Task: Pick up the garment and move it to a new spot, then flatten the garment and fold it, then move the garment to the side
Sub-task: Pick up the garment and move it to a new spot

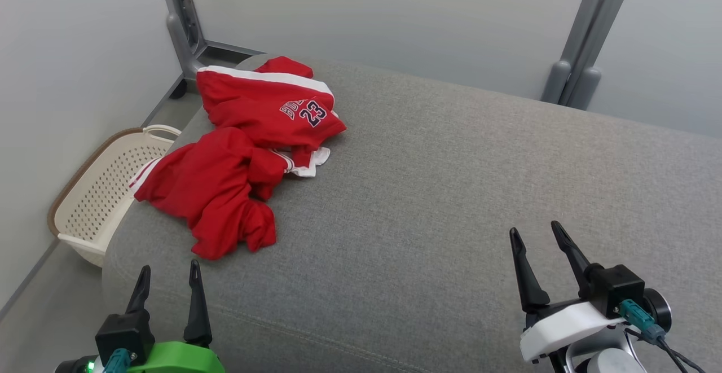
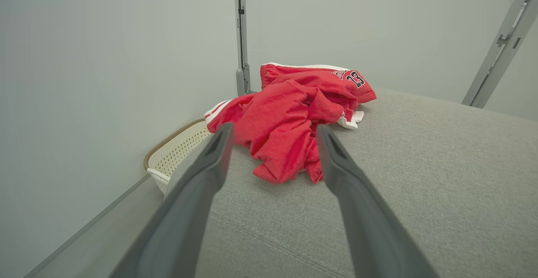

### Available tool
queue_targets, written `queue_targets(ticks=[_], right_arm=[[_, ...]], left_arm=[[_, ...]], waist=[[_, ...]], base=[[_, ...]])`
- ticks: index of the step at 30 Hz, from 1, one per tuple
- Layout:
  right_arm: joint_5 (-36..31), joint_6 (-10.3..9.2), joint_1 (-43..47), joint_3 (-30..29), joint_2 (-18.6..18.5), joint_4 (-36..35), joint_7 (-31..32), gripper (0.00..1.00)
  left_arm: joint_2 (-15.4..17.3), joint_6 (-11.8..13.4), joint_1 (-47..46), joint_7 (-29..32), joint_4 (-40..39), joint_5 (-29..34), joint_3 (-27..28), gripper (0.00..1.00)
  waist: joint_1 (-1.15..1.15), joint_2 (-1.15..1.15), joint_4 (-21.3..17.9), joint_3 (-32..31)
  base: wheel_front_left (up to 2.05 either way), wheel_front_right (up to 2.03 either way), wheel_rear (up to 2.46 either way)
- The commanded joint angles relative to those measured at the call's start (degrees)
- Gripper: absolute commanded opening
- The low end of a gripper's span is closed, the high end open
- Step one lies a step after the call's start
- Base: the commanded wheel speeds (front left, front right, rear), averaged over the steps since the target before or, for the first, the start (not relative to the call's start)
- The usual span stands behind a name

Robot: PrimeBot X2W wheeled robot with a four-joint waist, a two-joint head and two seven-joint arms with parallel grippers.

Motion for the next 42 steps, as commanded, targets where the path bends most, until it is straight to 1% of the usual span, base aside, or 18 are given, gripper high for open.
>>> queue_targets(ticks=[1, 4, 7, 12, 14, 17, 19, 22, 25, 34, 42], right_arm=[[0.0, 0.00, -0.2, 0.0, -0.3, 0.0, -0.2, 1.00], [-0.3, 0.00, -0.3, 0.0, -0.3, 0.1, -0.2, 1.00], [-0.4, 0.00, -0.4, -0.3, -0.3, 0.2, -0.2, 1.00], [-0.8, 0.00, -0.4, -0.6, -0.3, 0.0, -0.2, 1.00], [-1.0, 0.00, -0.5, -0.7, -0.3, 0.0, -0.2, 1.00], [-1.5, 0.00, -0.9, -1.0, -0.3, 0.0, -0.2, 1.00], [-2.1, 0.00, -1.5, -1.2, -0.3, -0.3, -0.2, 1.00], [-2.9, 0.00, -2.6, -1.4, -0.3, -0.6, -0.2, 1.00], [-3.6, 0.00, -4.4, -1.3, -0.3, -0.9, -0.2, 1.00], [-5.2, 0.00, -9.3, -0.7, -0.3, -1.6, 0.0, 1.00], [-5.6, 0.00, -11.9, -0.2, -0.2, -1.4, -0.1, 1.00]], left_arm=[[0.3, 0.3, 0.3, 0.2, -0.3, -0.2, 0.1, 1.00], [0.7, 0.4, -0.1, 1.0, -0.1, -0.6, 0.2, 1.00], [1.5, 0.0, -1.5, 2.6, 0.5, -1.0, 0.5, 1.00], [3.3, -1.0, -4.9, 5.6, 1.9, -2.0, 1.3, 1.00], [4.6, -1.5, -7.3, 7.2, 2.7, -2.3, 1.7, 1.00], [6.4, -3.2, -11.2, 9.5, 5.0, -3.3, 2.4, 1.00], [6.6, -4.7, -14.5, 10.7, 7.4, -6.0, 3.7, 1.00], [7.9, -7.2, -19.7, 12.0, 11.9, -8.7, 4.8, 1.00], [8.9, -8.8, -24.4, 13.2, 16.9, -10.0, 5.3, 1.00], [10.2, -11.7, -35.2, 14.6, 29.3, -12.7, 5.6, 1.00], [11.2, -14.1, -39.4, 16.3, 35.2, -13.7, 4.3, 1.00]], waist=[[0.00, 0.00, 0.2, 0.4], [0.00, 0.00, -0.3, 0.6], [0.00, 0.00, -1.1, 0.9], [0.00, 0.00, -2.6, 1.7], [0.00, 0.00, -3.3, 2.2], [0.00, 0.00, -4.3, 3.2], [0.00, 0.00, -5.0, 4.6], [0.00, 0.00, -6.1, 7.2], [0.00, 0.00, -7.4, 10.1], [0.00, 0.00, -11.1, 18.0], [0.00, 0.00, -13.4, 22.0]], base=[[0.00, 0.00, 0.00], [0.00, 0.00, 0.00], [0.00, 0.00, 0.00], [0.00, 0.00, 0.00], [0.00, 0.00, 0.00], [0.00, 0.00, 0.00], [0.00, 0.00, 0.00], [0.00, 0.00, 0.00], [0.00, 0.00, 0.00], [0.00, 0.00, 0.00], [0.00, 0.00, 0.00]])
